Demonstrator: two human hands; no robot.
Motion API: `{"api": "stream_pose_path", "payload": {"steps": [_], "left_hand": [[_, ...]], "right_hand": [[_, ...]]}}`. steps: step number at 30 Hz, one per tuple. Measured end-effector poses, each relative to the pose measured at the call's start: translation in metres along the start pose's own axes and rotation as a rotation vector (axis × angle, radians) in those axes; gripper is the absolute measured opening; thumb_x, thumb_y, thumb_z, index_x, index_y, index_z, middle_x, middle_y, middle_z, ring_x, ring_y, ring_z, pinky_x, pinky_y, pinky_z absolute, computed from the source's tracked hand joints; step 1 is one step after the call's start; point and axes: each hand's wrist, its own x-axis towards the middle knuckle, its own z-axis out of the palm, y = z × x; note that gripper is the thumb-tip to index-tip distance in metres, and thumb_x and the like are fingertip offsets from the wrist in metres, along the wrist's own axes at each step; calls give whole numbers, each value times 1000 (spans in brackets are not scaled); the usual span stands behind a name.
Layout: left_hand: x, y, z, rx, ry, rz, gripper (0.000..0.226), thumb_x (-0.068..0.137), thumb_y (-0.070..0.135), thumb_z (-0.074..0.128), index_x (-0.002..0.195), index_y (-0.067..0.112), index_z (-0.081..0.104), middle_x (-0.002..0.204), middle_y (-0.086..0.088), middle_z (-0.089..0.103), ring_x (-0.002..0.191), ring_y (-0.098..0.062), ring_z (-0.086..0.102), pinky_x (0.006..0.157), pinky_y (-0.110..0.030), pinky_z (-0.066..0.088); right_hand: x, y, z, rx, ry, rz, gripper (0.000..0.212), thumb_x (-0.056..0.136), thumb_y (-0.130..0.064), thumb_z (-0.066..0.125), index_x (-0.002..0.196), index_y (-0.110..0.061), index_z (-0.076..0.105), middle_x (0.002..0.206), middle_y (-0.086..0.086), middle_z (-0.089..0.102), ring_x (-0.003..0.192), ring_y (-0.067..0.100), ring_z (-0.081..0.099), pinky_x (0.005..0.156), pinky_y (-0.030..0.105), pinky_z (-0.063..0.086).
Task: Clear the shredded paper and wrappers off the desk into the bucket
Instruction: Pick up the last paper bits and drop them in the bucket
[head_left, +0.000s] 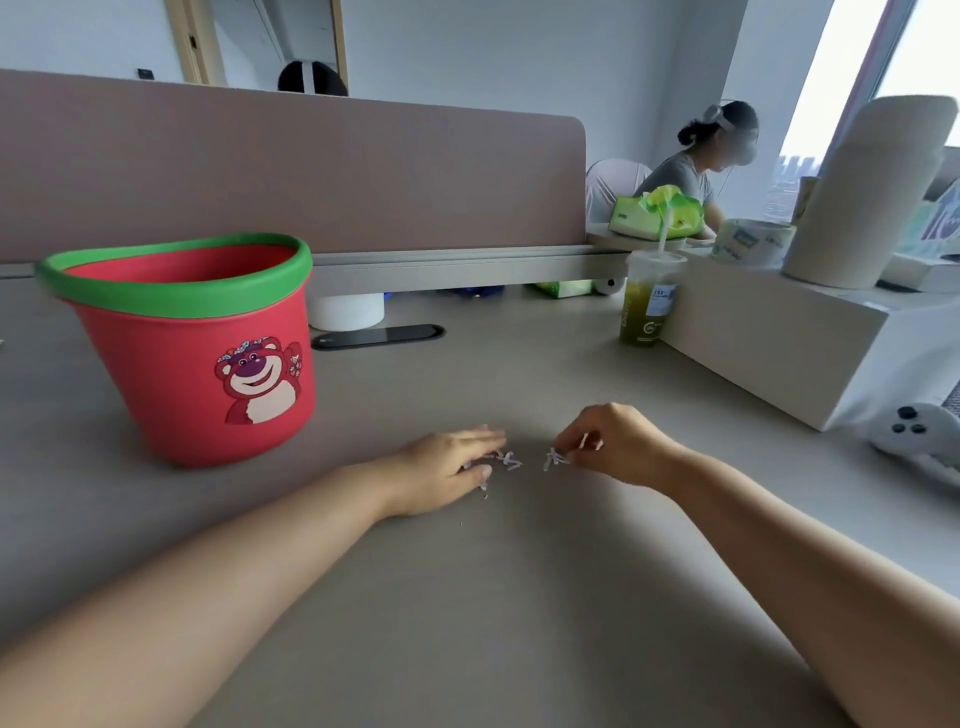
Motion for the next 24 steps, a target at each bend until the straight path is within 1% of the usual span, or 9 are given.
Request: {"api": "stream_pose_path", "payload": {"steps": [5,7,10,14,16,18,20,22,24], "left_hand": [[-11,10,-6,-52,55,19,31,93,15,47,122,15,58,129,-4,59,121,-17,52,104,-23,36],[-21,6,-15,-49,125,7,29,91,15,51,118,14,61,125,-3,61,115,-17,56,100,-22,38],[-36,-7,-27,47,187,-67,36,92,24,49,127,16,52,138,0,49,127,-15,46,102,-16,30],[-51,-12,-19,142,-72,-192,60,94,39,40,145,15,19,157,3,12,144,-9,11,112,-17,8],[-55,-5,-11,112,-80,-148,56,96,35,38,145,16,19,157,1,11,144,-9,9,110,-14,5],[-60,-1,-10,31,-5,-106,46,95,28,41,140,18,33,153,1,26,140,-8,22,107,-10,10],[-64,-1,-13,-3,64,-88,45,92,33,46,134,18,44,145,3,40,133,-8,36,103,-7,17],[-67,-2,-16,52,98,-134,69,77,61,44,133,20,45,137,5,45,124,-9,44,102,-15,29],[-68,-5,-17,146,104,-237,86,67,71,50,136,22,40,123,5,45,110,-12,47,96,-24,38]], "right_hand": [[7,-29,14,146,-38,-76,20,74,0,67,90,-11,73,89,7,69,79,14,62,78,25,52],[10,-38,16,202,-56,-111,20,75,-1,67,90,-12,73,94,9,72,78,14,63,82,28,54],[16,-39,15,172,30,-103,25,80,-3,61,101,-14,70,107,6,69,87,13,61,89,27,51],[18,-47,29,-48,-116,-237,39,85,0,47,119,-13,60,133,3,55,118,18,52,91,12,33],[17,-55,35,-56,-142,-316,38,83,1,47,115,-13,63,129,3,59,114,16,54,87,8,33],[12,-58,33,31,-111,-331,32,84,0,49,107,-12,67,118,5,64,100,14,59,80,7,39],[9,-51,29,104,-20,-284,27,84,-1,52,102,-12,69,109,6,66,91,17,61,79,14,45],[8,-41,22,93,3,-218,23,83,-5,57,101,-13,70,99,5,64,84,17,60,73,15,45],[6,-34,17,67,-94,-157,21,80,-11,65,100,-15,69,94,1,60,81,14,58,68,14,43]]}}
